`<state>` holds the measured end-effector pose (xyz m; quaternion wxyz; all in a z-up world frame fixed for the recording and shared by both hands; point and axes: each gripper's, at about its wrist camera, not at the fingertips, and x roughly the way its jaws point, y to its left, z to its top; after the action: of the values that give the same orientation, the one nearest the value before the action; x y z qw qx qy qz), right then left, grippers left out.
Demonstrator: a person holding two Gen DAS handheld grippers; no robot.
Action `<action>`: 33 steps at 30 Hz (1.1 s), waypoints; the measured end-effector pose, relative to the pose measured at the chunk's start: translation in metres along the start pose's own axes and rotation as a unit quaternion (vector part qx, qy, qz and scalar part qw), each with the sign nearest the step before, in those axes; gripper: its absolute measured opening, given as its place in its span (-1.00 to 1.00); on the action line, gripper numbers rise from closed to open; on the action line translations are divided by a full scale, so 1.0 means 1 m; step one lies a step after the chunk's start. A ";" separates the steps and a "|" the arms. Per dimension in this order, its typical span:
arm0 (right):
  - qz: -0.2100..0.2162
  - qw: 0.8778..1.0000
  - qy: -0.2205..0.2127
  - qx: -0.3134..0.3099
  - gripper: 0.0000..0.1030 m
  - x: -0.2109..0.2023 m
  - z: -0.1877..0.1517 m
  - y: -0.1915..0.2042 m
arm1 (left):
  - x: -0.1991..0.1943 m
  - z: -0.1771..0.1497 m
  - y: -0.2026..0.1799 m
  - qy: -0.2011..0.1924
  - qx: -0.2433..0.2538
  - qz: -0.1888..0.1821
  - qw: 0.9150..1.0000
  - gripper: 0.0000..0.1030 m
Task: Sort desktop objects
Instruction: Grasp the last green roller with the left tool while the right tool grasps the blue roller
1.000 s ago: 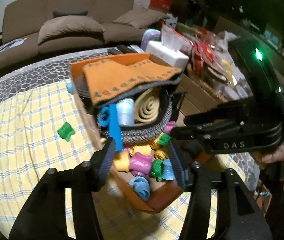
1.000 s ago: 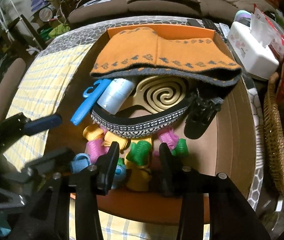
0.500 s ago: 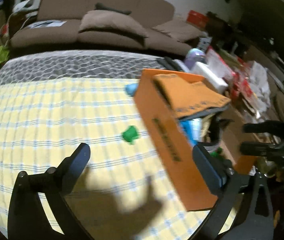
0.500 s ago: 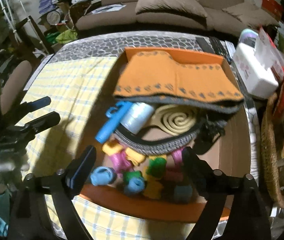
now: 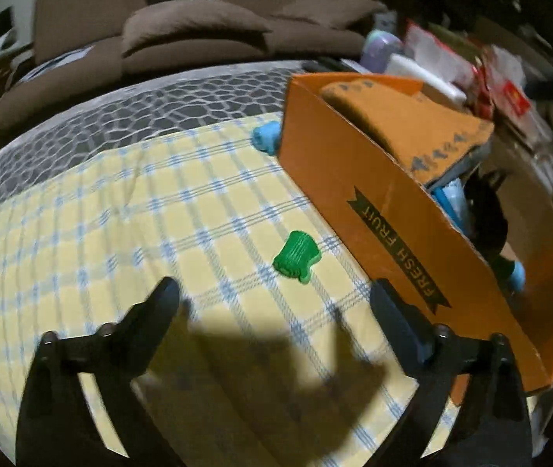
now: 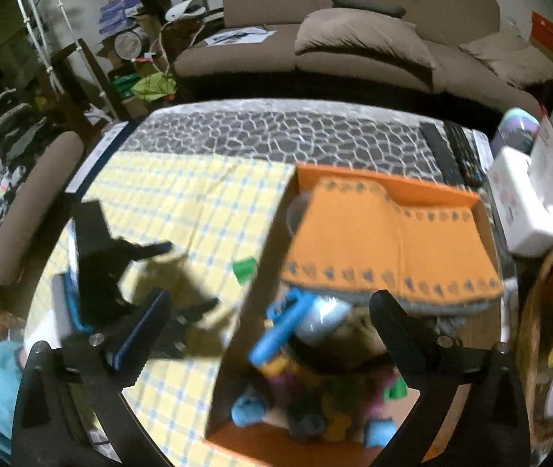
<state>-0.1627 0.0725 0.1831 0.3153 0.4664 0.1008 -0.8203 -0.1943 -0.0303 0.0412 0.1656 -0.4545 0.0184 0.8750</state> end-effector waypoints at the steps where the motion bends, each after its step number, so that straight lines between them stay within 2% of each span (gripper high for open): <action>1: 0.001 1.000 0.000 -0.002 0.99 0.003 0.007 0.001 | 0.005 0.003 0.000 0.005 0.008 -0.003 1.000 0.59; 3: 0.001 1.000 0.004 -0.003 0.99 0.010 0.022 -0.001 | 0.011 0.006 0.001 0.011 0.017 -0.009 1.000 0.48; 9: -0.007 1.000 0.028 0.004 0.98 0.047 0.073 -0.014 | 0.025 0.015 0.003 0.008 0.023 -0.036 0.999 0.39; 11: -0.015 0.999 0.038 -0.003 0.97 0.059 0.086 -0.015 | 0.032 0.018 0.003 0.011 0.023 -0.046 0.999 0.17; 13: -0.024 0.998 0.051 -0.006 0.95 0.075 0.100 -0.018 | 0.038 0.019 0.002 0.013 0.027 -0.050 0.998 0.08; 16: -0.035 0.997 0.071 -0.011 0.88 0.100 0.117 -0.022 | 0.046 0.019 0.004 0.017 0.030 -0.056 0.998 -0.25; 18: -0.043 0.995 0.090 -0.016 0.82 0.120 0.125 -0.023 | 0.049 0.019 0.005 0.017 0.028 -0.065 0.997 -0.29; 20: -0.049 0.993 0.108 -0.022 0.77 0.139 0.132 -0.027 | 0.049 0.020 0.005 0.013 0.030 -0.076 0.997 -0.57; 23: -0.058 0.988 0.136 -0.035 0.68 0.166 0.140 -0.026 | 0.045 0.021 0.008 0.006 0.025 -0.081 0.996 -0.62; 25: -0.062 0.985 0.157 -0.044 0.56 0.185 0.142 -0.026 | 0.039 0.022 0.013 -0.003 0.018 -0.087 0.996 -0.62; 26: -0.065 0.982 0.168 -0.051 0.42 0.194 0.143 -0.026 | 0.036 0.023 0.016 -0.007 0.013 -0.090 0.996 -0.62; 27: -0.070 0.979 0.183 -0.055 0.40 0.204 0.144 -0.026 | 0.033 0.024 0.019 -0.011 0.009 -0.093 0.996 -0.62; 33: -0.089 0.961 0.251 -0.074 0.39 0.246 0.137 -0.022 | 0.016 0.027 0.029 -0.024 0.003 -0.096 0.995 -0.62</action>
<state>-0.3626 -0.0780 0.0509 0.2392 0.6216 0.2785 -0.6920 -0.2329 -0.0486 0.0407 0.2504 -0.4328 -0.0264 0.8656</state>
